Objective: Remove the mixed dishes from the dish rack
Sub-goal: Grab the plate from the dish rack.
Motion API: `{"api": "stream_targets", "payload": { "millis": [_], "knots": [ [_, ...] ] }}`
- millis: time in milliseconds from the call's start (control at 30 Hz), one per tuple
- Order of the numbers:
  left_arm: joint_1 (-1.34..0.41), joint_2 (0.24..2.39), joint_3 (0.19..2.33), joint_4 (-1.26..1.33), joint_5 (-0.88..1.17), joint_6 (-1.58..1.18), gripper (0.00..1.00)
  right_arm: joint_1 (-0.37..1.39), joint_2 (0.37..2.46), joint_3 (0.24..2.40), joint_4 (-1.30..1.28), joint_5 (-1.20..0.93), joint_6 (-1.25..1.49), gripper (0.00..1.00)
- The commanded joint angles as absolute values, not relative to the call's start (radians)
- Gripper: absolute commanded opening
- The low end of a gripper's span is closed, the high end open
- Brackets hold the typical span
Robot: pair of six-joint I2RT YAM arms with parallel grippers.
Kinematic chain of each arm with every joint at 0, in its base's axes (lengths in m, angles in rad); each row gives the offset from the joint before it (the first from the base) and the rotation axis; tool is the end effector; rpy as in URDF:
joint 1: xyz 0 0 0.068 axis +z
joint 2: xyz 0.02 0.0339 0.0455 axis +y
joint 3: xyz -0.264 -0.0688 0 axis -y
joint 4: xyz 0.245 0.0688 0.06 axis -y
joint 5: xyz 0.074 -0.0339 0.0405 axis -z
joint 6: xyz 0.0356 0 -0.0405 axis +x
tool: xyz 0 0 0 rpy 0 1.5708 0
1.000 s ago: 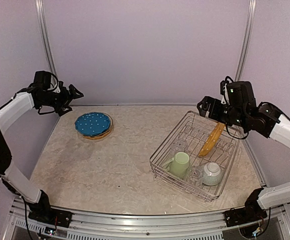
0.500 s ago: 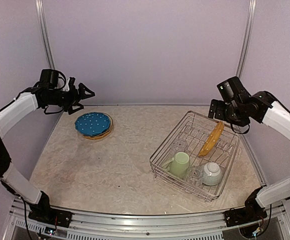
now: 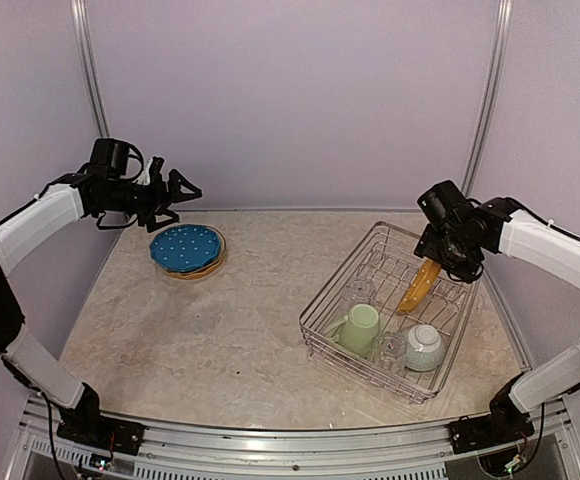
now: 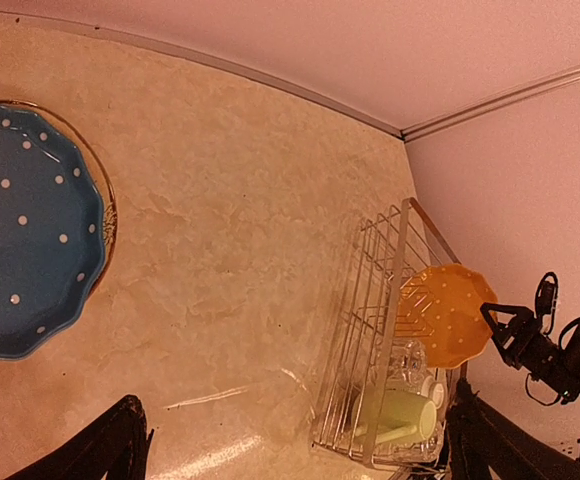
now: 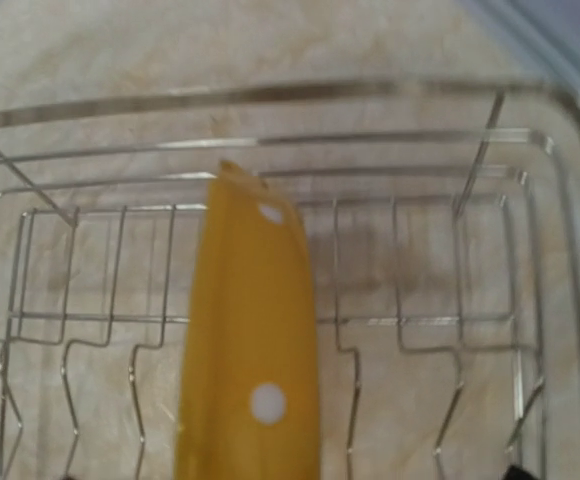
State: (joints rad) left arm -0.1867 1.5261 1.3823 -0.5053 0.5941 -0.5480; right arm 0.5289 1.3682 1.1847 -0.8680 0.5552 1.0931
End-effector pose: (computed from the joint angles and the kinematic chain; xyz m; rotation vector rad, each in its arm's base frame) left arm 0.3321 -0.0830 0.3389 -0.0685 2.2954 -1.0535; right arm 0.2430 0.1203 0.2959 0.8404 2.2487 -0.0088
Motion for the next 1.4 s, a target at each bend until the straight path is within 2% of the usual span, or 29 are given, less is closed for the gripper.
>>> {"api": "stream_targets", "payload": {
  "millis": [0, 233, 367, 667, 967, 1367],
  "knots": [
    [-0.197, 1.529, 1.404, -0.526, 0.593, -0.532, 0.99, 0.512, 1.386, 1.152, -0.815, 0.501, 1.196, 0.83],
    [-0.206, 1.535, 1.41, -0.536, 0.593, -0.531, 0.99, 0.503, 1.384, 1.122, -0.763, 0.498, 1.274, 0.62],
    [-0.206, 1.541, 1.407, -0.531, 0.6, -0.535, 0.99, 0.501, 1.377, 1.116, -0.764, 0.521, 1.331, 0.52],
    [-0.205, 1.541, 1.416, -0.541, 0.604, -0.535, 0.99, 0.501, 1.388, 1.107, -0.715, 0.509, 1.323, 0.38],
    [-0.204, 1.548, 1.419, -0.542, 0.628, -0.543, 0.99, 0.501, 1.405, 1.164, -0.804, 0.524, 1.317, 0.16],
    [-0.206, 1.557, 1.424, -0.557, 0.611, -0.539, 0.99, 0.502, 1.379, 1.218, -0.877, 0.544, 1.275, 0.0]
  ]
}}
